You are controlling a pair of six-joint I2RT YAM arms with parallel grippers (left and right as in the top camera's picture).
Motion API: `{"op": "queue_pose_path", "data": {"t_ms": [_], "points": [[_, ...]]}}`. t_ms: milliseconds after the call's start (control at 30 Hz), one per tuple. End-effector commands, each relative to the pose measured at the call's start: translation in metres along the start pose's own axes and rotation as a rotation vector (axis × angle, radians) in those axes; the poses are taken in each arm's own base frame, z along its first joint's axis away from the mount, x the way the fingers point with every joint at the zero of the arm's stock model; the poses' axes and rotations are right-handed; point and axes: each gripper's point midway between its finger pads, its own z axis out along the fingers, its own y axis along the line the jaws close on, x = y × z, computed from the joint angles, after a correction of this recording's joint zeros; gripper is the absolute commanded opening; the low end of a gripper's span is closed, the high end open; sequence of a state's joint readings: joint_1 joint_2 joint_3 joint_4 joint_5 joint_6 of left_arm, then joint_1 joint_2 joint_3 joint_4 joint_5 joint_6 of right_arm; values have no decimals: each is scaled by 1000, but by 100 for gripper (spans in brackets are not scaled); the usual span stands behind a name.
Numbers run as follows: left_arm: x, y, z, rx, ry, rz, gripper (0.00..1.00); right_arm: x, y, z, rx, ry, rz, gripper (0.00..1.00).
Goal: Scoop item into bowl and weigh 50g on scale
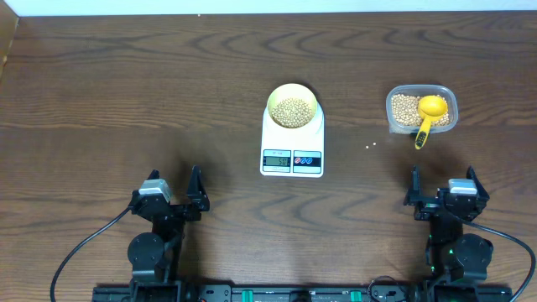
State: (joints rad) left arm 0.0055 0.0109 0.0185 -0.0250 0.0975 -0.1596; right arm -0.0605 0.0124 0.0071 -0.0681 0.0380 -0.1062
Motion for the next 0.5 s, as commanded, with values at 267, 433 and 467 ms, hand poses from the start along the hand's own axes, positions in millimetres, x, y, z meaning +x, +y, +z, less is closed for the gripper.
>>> {"op": "queue_pose_path", "data": {"t_ms": [267,433,467], "points": [[15,4,1,-9,46,6,89,0,2,0,-8,-3,0,99],[15,4,1,-9,46,6,90,0,2,0,-8,-3,0,99],[15,4,1,-9,46,6,89,0,2,0,-9,-2,0,99]]}}
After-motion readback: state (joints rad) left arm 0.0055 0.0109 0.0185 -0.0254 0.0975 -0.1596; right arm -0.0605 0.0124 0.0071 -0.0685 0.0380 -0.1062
